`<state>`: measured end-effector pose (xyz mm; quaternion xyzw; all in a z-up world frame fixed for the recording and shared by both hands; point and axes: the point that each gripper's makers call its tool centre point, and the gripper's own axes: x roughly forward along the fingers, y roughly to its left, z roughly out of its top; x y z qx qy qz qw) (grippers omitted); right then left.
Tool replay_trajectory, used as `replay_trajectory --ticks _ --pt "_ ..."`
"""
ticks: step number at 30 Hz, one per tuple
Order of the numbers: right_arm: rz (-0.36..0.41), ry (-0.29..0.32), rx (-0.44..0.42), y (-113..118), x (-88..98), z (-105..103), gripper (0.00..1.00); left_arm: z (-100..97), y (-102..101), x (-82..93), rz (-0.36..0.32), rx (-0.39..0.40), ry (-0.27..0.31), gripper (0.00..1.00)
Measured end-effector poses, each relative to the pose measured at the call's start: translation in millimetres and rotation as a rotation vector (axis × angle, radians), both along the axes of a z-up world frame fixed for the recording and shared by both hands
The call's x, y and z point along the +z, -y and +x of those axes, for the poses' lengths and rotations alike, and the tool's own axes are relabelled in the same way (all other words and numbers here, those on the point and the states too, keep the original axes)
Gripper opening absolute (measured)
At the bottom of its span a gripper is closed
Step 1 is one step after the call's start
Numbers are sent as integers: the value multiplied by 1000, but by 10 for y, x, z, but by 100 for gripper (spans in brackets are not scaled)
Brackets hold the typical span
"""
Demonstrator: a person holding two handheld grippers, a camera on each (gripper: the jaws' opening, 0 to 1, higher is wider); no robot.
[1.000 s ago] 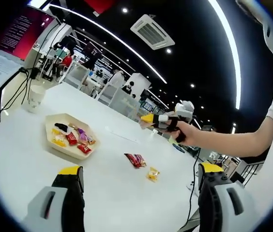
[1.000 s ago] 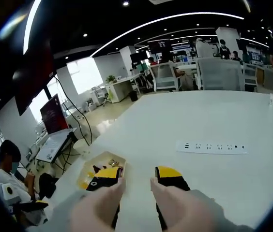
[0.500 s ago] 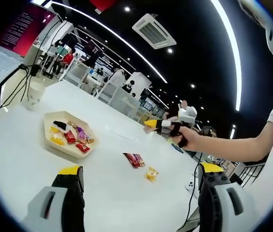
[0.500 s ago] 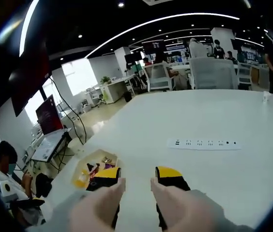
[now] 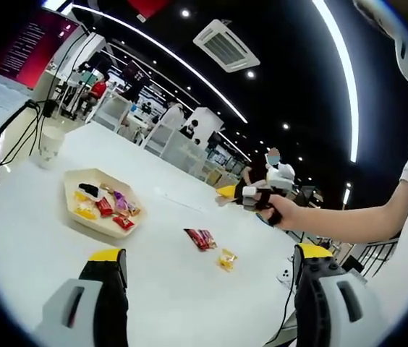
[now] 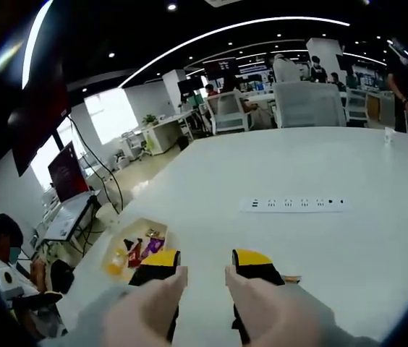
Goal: Place the target food into the container with the food tongs after gripping and lifting it, then release it inside without dropping or visibly crushing the food.
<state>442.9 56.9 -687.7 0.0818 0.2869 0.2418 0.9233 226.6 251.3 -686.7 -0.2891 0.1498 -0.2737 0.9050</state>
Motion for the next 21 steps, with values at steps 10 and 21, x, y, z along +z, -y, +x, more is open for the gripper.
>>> replay_trajectory --ticks 10,21 --pt "-15 -12 1 15 -81 -51 28 -39 43 2 -10 -9 -4 99" --pt "-30 -28 -3 49 -184 -76 28 -44 37 -29 3 -10 -15 98"
